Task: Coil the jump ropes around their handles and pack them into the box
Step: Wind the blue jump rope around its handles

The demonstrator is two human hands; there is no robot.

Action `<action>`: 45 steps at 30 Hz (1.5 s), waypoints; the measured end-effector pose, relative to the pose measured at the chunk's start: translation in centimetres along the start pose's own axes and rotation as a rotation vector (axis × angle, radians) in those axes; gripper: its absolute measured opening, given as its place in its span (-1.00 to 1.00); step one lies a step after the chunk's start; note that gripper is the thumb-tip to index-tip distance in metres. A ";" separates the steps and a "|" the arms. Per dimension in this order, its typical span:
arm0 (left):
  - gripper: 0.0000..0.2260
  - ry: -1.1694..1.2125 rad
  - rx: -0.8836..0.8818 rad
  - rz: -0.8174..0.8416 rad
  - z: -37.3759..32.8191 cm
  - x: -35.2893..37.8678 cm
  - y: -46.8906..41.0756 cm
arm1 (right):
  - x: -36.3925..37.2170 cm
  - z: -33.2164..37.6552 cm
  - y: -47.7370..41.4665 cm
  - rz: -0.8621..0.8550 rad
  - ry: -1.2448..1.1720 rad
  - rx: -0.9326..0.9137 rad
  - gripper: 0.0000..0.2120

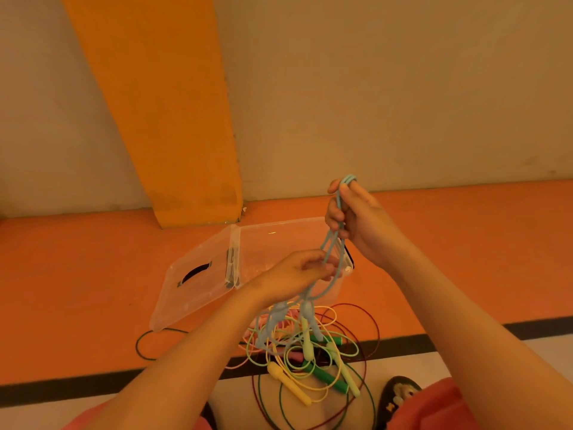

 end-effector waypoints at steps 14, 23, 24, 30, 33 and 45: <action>-0.81 -0.588 0.008 -0.033 2.0 -2.8 0.0 | -1.0 -0.1 -0.1 -0.167 0.023 -0.001 -0.81; -0.84 -0.711 -0.049 -0.210 2.1 -5.5 0.1 | -1.6 -0.5 -0.3 -0.200 0.107 -0.047 -0.81; -0.84 -0.688 -0.065 -0.214 2.0 -5.6 0.2 | -1.6 -0.5 -0.3 -0.200 0.108 -0.053 -0.81; -0.87 -0.635 -0.141 -0.031 1.7 -5.6 0.4 | -2.0 -0.2 -0.5 -0.205 0.177 -0.097 -0.81; -0.85 -0.713 -0.052 -0.159 1.0 -6.0 0.2 | -1.8 -0.6 -0.5 -0.192 0.212 -0.088 -0.82; -0.82 0.449 -0.098 -0.710 -1.3 -8.2 0.8 | -0.6 -3.1 -0.1 0.023 0.607 -0.093 -0.81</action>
Point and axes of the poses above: each hand's wrist, its own y-axis away from the middle knuckle, its own x-axis out of the palm, z = x × y, the point moved 3 cm from there along -y, towards the middle knuckle, and after that the axes turned 13 degrees about -z, right-handed, at the moved point
